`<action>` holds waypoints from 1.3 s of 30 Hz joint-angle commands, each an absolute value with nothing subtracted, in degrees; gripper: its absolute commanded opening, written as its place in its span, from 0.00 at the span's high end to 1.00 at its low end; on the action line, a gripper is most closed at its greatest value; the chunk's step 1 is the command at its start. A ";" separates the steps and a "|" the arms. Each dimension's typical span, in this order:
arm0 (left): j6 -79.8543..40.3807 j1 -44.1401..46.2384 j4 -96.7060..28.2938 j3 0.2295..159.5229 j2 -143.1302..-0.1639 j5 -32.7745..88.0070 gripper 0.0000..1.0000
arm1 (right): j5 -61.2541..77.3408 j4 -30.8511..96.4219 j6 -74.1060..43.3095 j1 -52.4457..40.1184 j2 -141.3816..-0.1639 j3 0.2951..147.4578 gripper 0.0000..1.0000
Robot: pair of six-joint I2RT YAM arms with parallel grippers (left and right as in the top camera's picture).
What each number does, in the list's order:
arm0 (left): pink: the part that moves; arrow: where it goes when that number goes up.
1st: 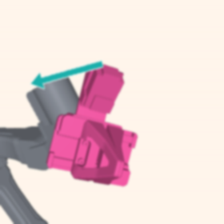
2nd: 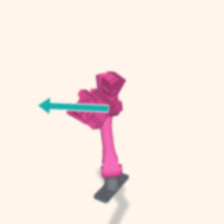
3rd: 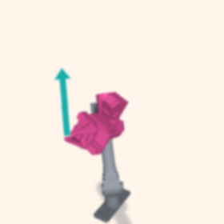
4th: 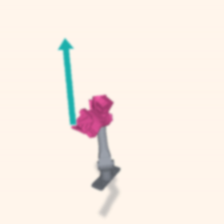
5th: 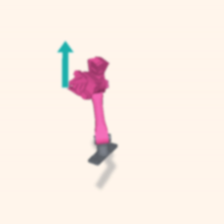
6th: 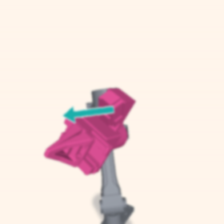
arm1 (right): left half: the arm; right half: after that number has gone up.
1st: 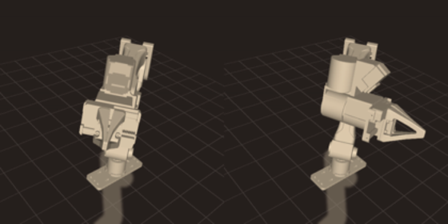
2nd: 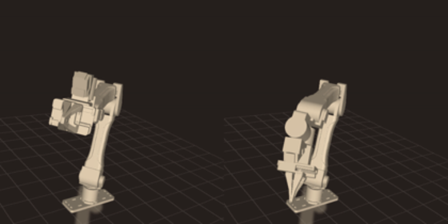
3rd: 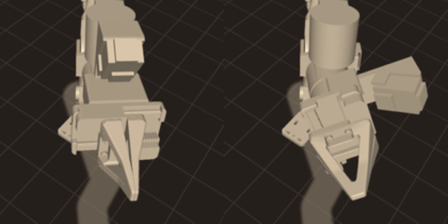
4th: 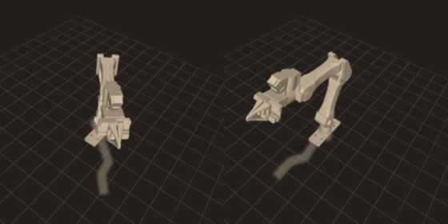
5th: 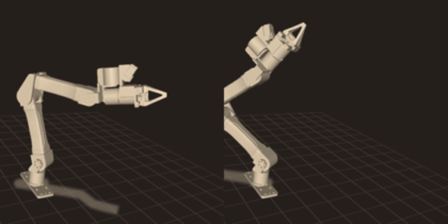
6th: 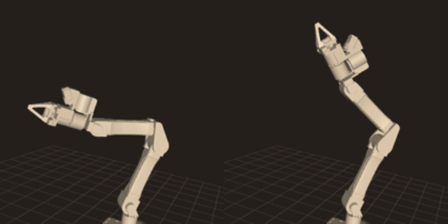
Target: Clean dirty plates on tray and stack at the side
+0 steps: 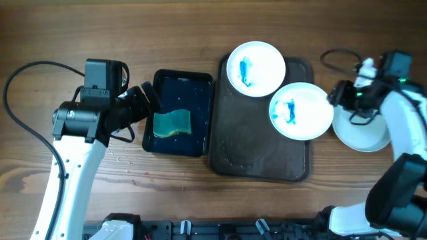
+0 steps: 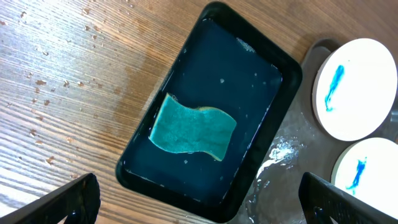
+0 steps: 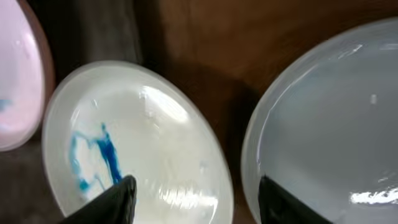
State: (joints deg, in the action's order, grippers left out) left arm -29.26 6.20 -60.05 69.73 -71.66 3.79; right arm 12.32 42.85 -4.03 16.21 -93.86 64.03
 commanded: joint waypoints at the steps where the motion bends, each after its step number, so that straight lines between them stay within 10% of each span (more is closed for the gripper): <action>1: -28.75 5.67 -60.10 70.50 -71.02 4.47 0.00 | -6.39 37.43 -6.42 11.90 -95.00 57.93 0.29; 5: -28.75 5.67 -60.10 70.50 -71.02 4.47 0.00 | -1.13 36.62 -7.60 11.79 -95.29 57.08 0.62; 9: -28.75 5.67 -60.10 70.50 -71.02 4.47 0.00 | -0.95 33.69 -10.90 11.79 -95.48 52.25 0.67; 11: -28.75 5.67 -60.10 70.50 -71.02 4.47 0.00 | -0.91 33.95 -10.90 11.79 -95.46 51.86 0.96; 24: -28.75 5.65 -60.10 70.50 -71.02 4.47 0.00 | 14.04 50.37 -11.33 3.25 -75.88 53.95 0.96; 30: -28.97 5.67 -59.88 70.50 -71.02 7.38 0.00 | 6.85 37.23 -27.86 -10.41 -79.79 40.53 0.96; 33: -28.58 6.66 -60.29 70.17 -71.40 9.58 0.08 | 6.85 32.75 -19.73 -10.81 -80.88 41.10 0.73; 39: -25.08 17.19 -56.14 64.16 -79.64 2.02 0.21 | 5.56 44.51 -13.04 -10.81 -74.39 53.17 0.74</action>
